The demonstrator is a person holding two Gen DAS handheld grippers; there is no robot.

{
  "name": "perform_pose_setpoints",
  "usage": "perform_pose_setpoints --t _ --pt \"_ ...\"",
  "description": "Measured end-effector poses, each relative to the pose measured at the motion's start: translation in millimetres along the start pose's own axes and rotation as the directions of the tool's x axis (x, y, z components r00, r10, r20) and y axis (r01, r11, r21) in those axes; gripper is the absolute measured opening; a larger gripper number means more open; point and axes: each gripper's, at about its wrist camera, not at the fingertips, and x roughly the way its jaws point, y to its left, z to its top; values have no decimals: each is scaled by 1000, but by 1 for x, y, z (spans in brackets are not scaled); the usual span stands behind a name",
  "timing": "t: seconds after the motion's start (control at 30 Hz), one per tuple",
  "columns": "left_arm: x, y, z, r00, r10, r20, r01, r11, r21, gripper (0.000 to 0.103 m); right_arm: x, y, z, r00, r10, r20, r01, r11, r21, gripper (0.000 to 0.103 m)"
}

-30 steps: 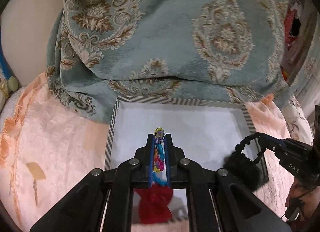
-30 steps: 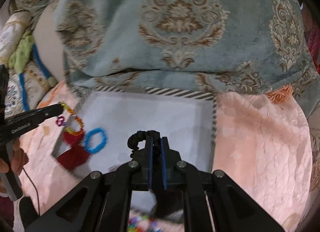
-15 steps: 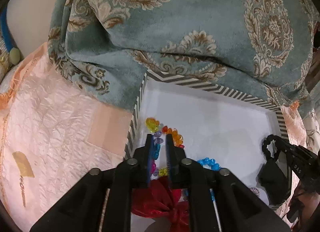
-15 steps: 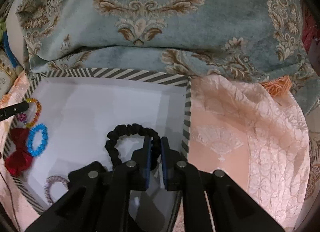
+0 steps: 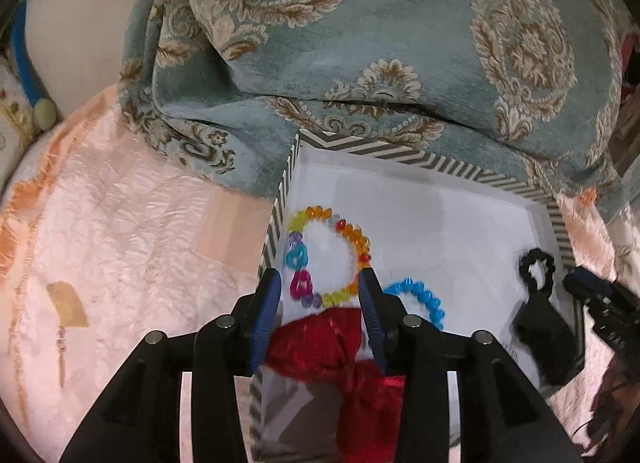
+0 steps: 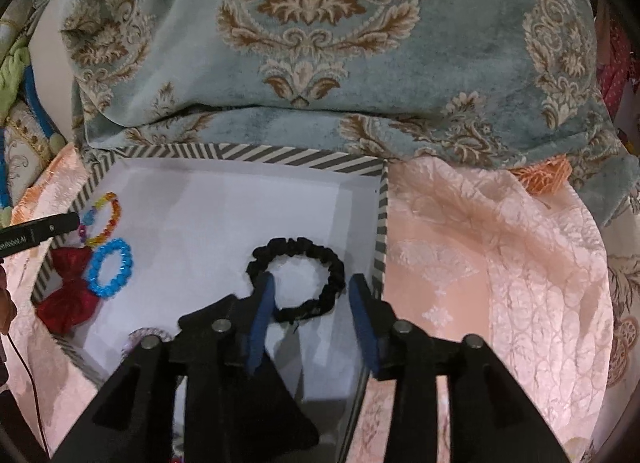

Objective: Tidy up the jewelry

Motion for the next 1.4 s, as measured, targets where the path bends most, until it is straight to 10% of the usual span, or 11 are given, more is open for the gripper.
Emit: perform_pose_setpoints --t 1.4 --pt "-115 -52 -136 996 14 92 -24 994 110 24 -140 40 -135 997 70 43 -69 997 -20 51"
